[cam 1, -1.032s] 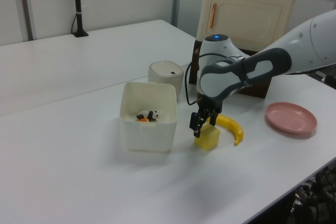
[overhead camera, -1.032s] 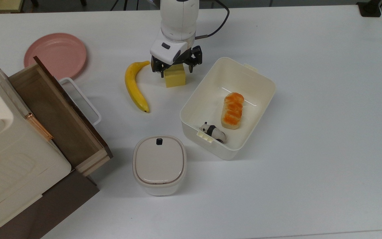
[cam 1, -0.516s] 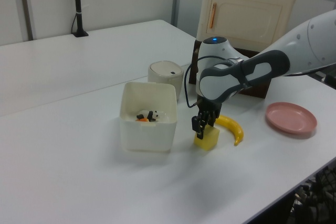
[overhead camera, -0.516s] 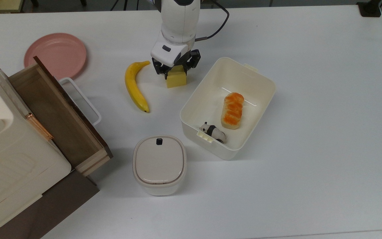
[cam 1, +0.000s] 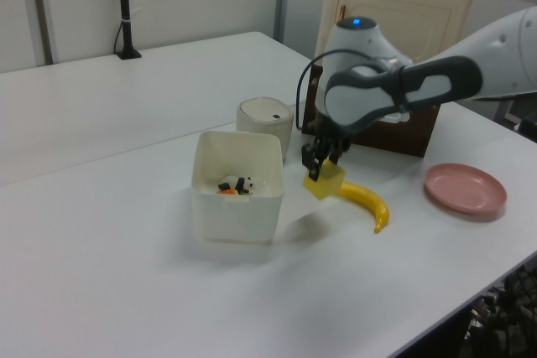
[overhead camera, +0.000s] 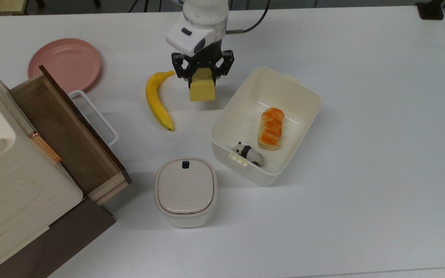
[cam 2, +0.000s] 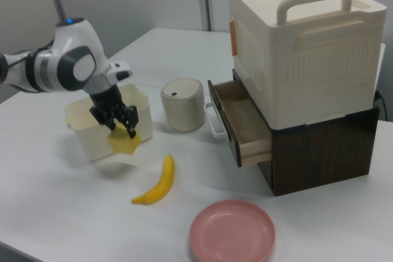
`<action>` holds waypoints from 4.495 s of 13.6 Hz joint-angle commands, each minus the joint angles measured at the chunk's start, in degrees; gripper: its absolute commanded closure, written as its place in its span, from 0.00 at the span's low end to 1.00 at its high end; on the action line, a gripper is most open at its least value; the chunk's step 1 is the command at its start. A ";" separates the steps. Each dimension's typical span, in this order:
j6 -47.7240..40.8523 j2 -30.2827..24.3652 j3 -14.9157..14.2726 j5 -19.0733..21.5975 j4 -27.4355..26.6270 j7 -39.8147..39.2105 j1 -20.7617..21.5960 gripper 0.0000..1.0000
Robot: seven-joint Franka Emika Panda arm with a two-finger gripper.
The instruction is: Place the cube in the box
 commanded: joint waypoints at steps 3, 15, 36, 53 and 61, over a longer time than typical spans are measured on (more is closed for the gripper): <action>-7.16 -1.41 1.28 -1.24 9.43 7.90 2.33 0.55; -0.48 7.12 3.31 -3.53 19.20 7.99 7.70 0.00; -30.49 -2.38 -10.13 4.29 22.26 4.15 1.10 0.00; -32.73 -0.70 -4.68 7.20 25.97 -1.04 -0.65 0.00; -32.91 -1.67 -6.27 7.99 25.97 -5.19 -0.74 0.00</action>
